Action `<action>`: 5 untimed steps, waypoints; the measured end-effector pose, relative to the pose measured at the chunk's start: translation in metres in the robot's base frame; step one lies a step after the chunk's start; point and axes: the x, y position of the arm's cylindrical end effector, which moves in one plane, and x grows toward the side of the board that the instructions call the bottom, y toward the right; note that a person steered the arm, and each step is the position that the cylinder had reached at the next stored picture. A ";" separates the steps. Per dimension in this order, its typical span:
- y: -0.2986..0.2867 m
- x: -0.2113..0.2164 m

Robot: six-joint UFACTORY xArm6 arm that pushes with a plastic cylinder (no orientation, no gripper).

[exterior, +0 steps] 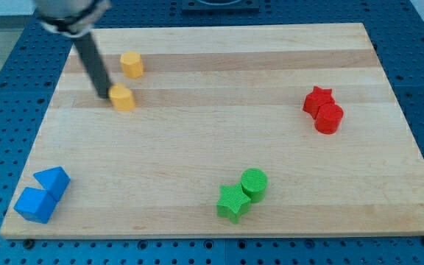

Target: Bring the yellow heart above the red star

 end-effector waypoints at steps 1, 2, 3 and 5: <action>0.073 0.000; 0.054 0.000; 0.028 0.005; 0.067 0.057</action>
